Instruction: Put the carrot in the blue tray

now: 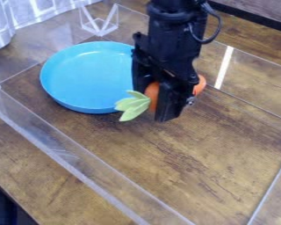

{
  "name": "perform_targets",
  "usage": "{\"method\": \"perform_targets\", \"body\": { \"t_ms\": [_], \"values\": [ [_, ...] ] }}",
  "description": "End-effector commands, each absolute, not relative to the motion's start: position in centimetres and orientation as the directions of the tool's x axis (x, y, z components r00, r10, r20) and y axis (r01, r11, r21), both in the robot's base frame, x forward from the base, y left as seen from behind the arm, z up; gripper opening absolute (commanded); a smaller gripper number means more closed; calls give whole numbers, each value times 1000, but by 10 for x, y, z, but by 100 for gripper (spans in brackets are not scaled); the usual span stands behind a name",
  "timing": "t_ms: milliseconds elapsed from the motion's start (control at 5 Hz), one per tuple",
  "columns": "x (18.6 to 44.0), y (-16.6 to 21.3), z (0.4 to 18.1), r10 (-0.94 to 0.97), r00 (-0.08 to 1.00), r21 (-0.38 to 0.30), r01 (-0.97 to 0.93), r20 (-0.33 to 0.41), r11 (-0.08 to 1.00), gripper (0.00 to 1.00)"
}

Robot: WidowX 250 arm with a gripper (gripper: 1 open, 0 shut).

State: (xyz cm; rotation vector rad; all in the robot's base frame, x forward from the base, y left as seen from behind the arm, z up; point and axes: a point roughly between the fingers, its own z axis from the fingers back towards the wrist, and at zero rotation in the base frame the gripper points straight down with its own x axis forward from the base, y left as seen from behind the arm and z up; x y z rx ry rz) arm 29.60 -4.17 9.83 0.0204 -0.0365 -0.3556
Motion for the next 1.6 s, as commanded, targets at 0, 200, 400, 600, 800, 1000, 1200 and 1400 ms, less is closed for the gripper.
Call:
{"method": "perform_targets", "body": {
  "t_ms": [0,200,400,600,800,1000,1200,1400],
  "values": [
    [298,-35,120,-318,940,37,316,124,948,0],
    [296,-35,118,-309,942,28,308,134,951,0],
    [296,-34,115,-301,943,17,302,141,953,0],
    [296,-34,113,-293,945,7,295,147,956,0],
    [297,-34,111,-284,947,-3,288,152,958,0],
    [297,-27,119,-288,946,15,289,152,957,0],
    [297,-21,125,-289,945,31,288,151,957,0],
    [296,-20,130,-291,946,37,289,145,957,0]
  ]
}}
